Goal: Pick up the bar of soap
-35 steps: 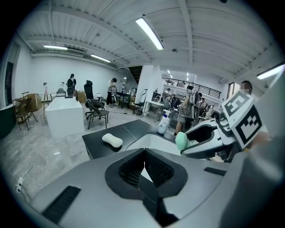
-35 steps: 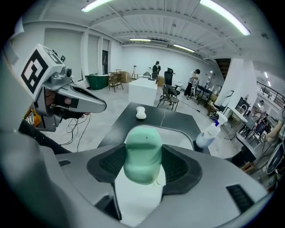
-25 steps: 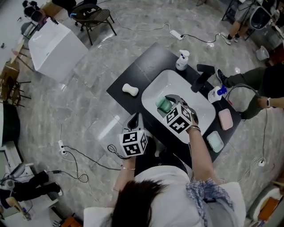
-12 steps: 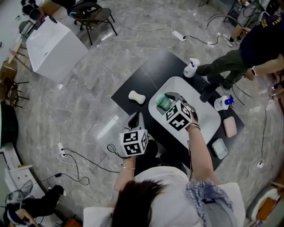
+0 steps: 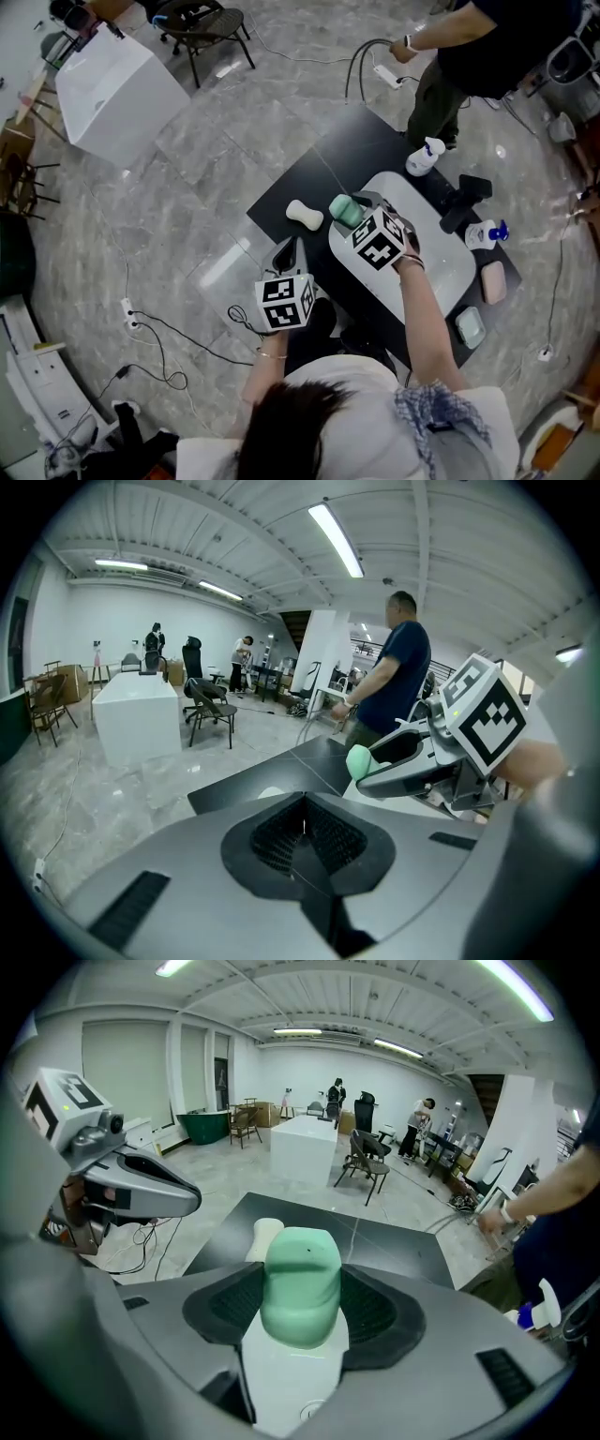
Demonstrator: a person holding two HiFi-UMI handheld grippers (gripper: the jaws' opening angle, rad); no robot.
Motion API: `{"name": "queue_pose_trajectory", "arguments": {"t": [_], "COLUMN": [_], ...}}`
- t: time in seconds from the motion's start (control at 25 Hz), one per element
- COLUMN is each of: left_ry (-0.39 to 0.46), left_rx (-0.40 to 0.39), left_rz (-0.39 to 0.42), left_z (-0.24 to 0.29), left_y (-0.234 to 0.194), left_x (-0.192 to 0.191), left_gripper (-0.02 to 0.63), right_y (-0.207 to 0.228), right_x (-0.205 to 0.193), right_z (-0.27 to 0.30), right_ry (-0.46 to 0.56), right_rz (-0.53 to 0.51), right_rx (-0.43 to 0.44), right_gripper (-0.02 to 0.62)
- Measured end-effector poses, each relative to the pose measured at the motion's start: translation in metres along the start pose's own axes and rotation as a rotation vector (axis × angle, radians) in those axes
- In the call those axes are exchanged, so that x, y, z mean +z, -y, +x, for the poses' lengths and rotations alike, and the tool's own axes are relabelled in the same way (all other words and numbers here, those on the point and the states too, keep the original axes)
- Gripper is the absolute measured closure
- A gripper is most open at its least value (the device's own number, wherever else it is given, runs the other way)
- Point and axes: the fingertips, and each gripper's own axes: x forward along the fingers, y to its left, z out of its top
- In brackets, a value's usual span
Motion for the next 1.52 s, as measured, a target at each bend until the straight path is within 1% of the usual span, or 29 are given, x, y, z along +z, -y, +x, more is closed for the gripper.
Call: {"name": "queue_pose_trajectory", "arguments": {"t": [0.2, 0.76, 1.04, 1.12, 1.32, 1.52], "left_ry": [-0.011, -0.046, -0.056, -0.058, -0.061, -0.060], "left_rx": [0.000, 0.031, 0.062, 0.067, 0.075, 0.079], "left_rz": [-0.008, -0.044, -0.068, -0.070, -0.074, -0.084], "left_z": [0.009, 0.031, 0.039, 0.041, 0.044, 0.045], "left_y": [-0.009, -0.042, -0.057, -0.060, -0.063, -0.068], "left_x": [0.003, 0.002, -0.001, 0.000, -0.002, -0.002], "left_gripper": [0.597, 0.597, 0.597, 0.597, 0.597, 0.597], "right_y": [0.005, 0.029, 0.034, 0.034, 0.034, 0.036], "right_x": [0.006, 0.015, 0.011, 0.009, -0.004, 0.001], "right_z": [0.018, 0.079, 0.099, 0.104, 0.115, 0.120], "right_ry": [-0.033, -0.098, -0.126, -0.142, -0.182, -0.187], "right_rz": [-0.032, -0.025, -0.002, -0.013, -0.011, -0.009], "right_rx": [0.004, 0.061, 0.087, 0.090, 0.104, 0.113], "right_gripper": [0.330, 0.330, 0.330, 0.330, 0.330, 0.330]}}
